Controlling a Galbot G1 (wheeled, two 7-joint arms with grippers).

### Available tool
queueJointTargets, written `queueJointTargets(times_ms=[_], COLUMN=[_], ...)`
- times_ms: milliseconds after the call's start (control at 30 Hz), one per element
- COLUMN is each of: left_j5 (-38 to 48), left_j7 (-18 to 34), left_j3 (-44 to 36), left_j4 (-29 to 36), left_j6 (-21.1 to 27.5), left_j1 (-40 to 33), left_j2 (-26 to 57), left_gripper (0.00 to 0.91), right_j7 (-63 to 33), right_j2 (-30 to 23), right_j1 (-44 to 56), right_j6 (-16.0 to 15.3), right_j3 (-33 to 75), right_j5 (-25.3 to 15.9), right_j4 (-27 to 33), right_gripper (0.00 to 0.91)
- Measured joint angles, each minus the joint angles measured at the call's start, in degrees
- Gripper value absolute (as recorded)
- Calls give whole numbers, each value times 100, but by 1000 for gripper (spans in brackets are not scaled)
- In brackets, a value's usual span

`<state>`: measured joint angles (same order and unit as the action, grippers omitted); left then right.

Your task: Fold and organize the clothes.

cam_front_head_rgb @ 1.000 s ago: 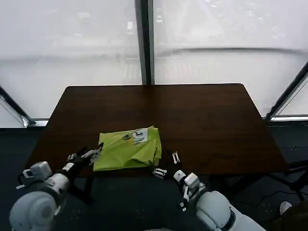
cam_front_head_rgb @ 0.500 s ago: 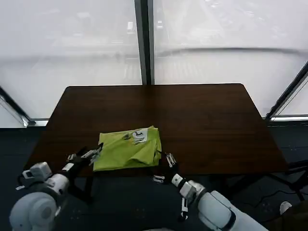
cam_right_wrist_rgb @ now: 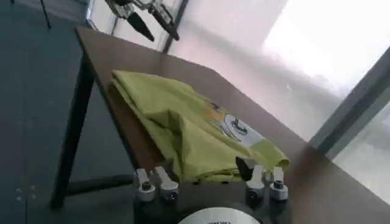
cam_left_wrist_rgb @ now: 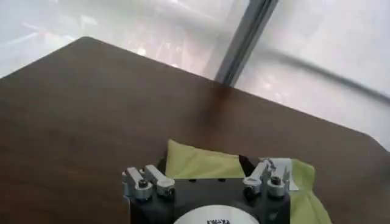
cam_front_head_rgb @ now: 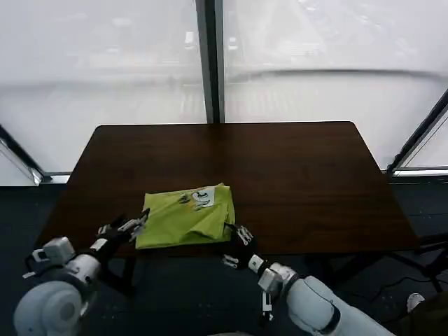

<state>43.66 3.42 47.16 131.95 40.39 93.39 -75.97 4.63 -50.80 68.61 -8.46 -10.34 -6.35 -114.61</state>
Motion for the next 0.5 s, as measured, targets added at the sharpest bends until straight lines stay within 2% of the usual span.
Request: queueJointTargets(times_ms=[33,67,100,233,500], left_j5=[0,-1,-1,-1,-3], left_j7=[-2,-3,-4,-9,-10], left_j3=[4,8,13,32,53], left_j4=[3,3,3,3,5], left_j6=[-1,-3,-4,-10,-14], left_j1=[5,9,12,21,25], left_j2=[-1,-2,-3,-4,-1], left_gripper=[878,878,878,878,878], right_j7=[6,8,10,17,-32], right_j2=[-9,-14,-20,-36,69], right_j1=[-4,-8,-12,-25,46], right_j6=[0,0,1,5,29], right_j3=[-9,-16,-29,-48,104], right_j5=[-5,-6,-9,-14,175], right_j4=[13,30,45,67,-48], right_gripper=[302,302,49,0,0])
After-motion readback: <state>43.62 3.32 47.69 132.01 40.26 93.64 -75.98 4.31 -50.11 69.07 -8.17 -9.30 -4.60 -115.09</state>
